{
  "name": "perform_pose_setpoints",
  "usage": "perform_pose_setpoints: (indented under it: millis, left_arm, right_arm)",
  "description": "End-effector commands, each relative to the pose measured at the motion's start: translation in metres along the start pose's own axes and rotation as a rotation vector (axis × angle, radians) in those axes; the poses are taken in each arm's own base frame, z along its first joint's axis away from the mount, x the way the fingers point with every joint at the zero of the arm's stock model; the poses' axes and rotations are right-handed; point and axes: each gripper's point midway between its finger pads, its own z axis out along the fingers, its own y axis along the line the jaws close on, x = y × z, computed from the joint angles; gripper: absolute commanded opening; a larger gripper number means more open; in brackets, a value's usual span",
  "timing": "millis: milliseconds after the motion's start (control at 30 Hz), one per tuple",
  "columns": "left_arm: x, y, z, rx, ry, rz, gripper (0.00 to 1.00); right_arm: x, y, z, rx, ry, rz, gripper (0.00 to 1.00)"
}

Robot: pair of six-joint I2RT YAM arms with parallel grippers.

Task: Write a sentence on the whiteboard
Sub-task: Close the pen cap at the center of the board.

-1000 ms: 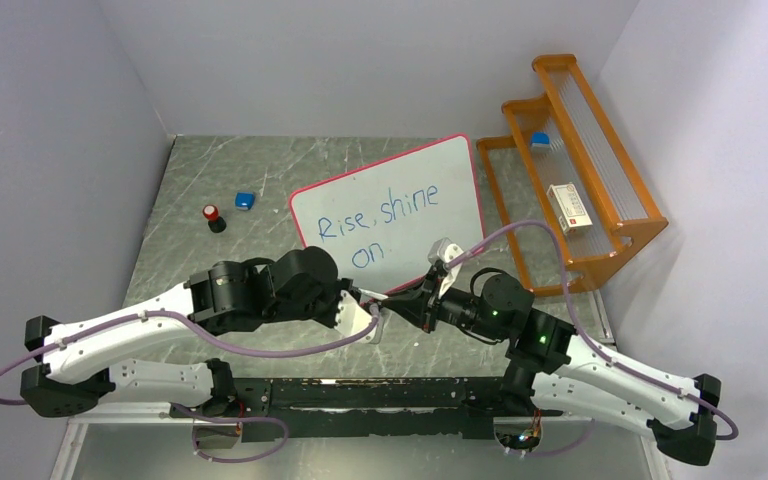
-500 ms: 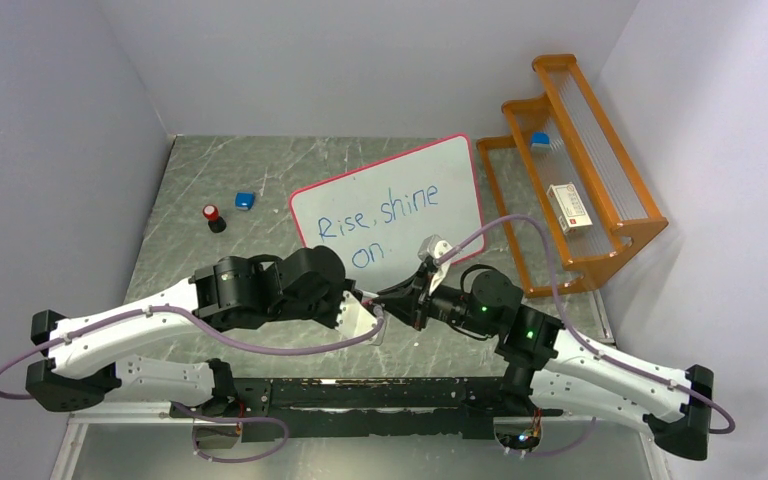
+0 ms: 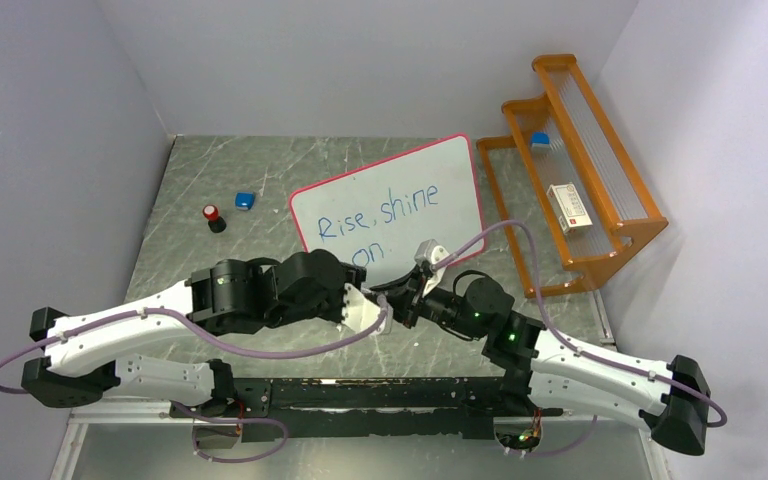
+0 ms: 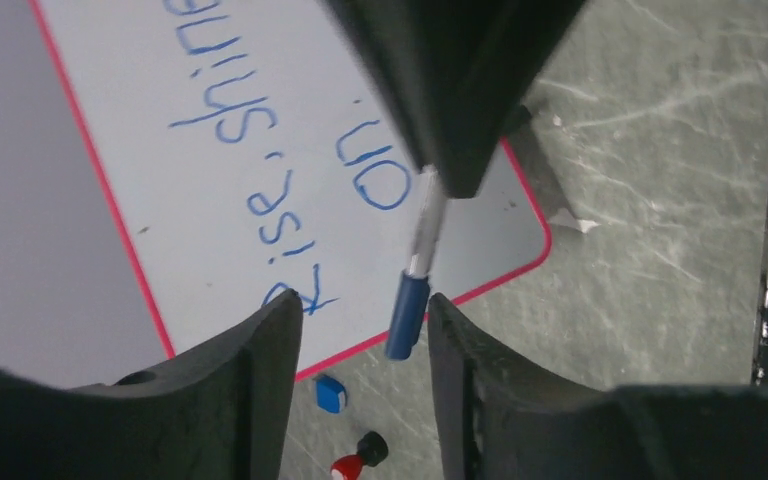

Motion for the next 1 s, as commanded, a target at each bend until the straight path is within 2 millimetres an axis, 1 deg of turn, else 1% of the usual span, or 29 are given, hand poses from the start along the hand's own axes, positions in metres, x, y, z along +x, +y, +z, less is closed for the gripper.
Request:
perform_pose_setpoints:
  millis: [0, 67, 100, 167, 200, 233, 267, 367, 467, 533, 633, 700, 767, 833, 967]
  left_arm:
    - [-0.012, 0.045, -0.025, -0.224, -0.053, -0.202, 0.59]
    - [-0.01, 0.057, -0.029, -0.303, -0.05, -0.306, 0.73]
    - [-0.01, 0.061, -0.031, -0.335, -0.054, -0.365, 0.79]
    - [-0.011, 0.07, -0.035, -0.405, -0.067, -0.518, 0.91]
    - [-0.012, 0.072, -0.035, -0.426, -0.084, -0.619, 0.93]
    - [-0.012, 0.075, -0.037, -0.453, -0.089, -0.679, 0.96]
    - [-0.011, 0.078, -0.039, -0.484, -0.099, -0.769, 0.97]
    - [-0.007, 0.085, -0.047, -0.565, -0.148, -1.063, 0.97]
    - [-0.01, 0.085, -0.049, -0.568, -0.22, -1.277, 0.85]
    - [-0.017, 0.083, -0.046, -0.543, -0.278, -1.392, 0.83]
    - [-0.023, 0.086, -0.047, -0.532, -0.35, -1.536, 0.84]
    - [-0.024, 0.087, -0.044, -0.538, -0.389, -1.615, 0.88]
    - [-0.017, 0.086, -0.042, -0.566, -0.398, -1.699, 0.84]
    - [-0.015, 0.085, -0.04, -0.564, -0.423, -1.754, 0.83]
    - [-0.009, 0.084, -0.034, -0.572, -0.437, -1.861, 0.8]
  right_arm:
    - [-0.023, -0.009, -0.001, 0.035, -0.148, -0.07, 0.0]
    - [-0.025, -0.012, -0.002, 0.045, -0.179, -0.097, 0.0]
    - [-0.027, -0.017, -0.004, 0.068, -0.2, -0.113, 0.0]
    - [-0.031, -0.021, -0.006, 0.089, -0.238, -0.147, 0.0]
    - [-0.032, -0.024, -0.006, 0.101, -0.25, -0.163, 0.0]
    - [-0.033, -0.026, -0.006, 0.112, -0.26, -0.179, 0.0]
    - [-0.033, -0.028, -0.006, 0.122, -0.265, -0.193, 0.0]
    - [-0.034, -0.032, -0.007, 0.133, -0.285, -0.239, 0.0]
    - [-0.03, -0.033, -0.007, 0.137, -0.293, -0.262, 0.0]
    - [-0.028, -0.035, -0.006, 0.144, -0.304, -0.265, 0.0]
    - [-0.029, -0.037, -0.008, 0.155, -0.328, -0.248, 0.0]
    - [-0.031, -0.038, -0.011, 0.164, -0.356, -0.234, 0.0]
    - [-0.034, -0.041, -0.014, 0.182, -0.377, -0.228, 0.0]
    - [-0.034, -0.042, -0.017, 0.19, -0.383, -0.231, 0.0]
    - [-0.038, -0.039, -0.018, 0.175, -0.397, -0.23, 0.0]
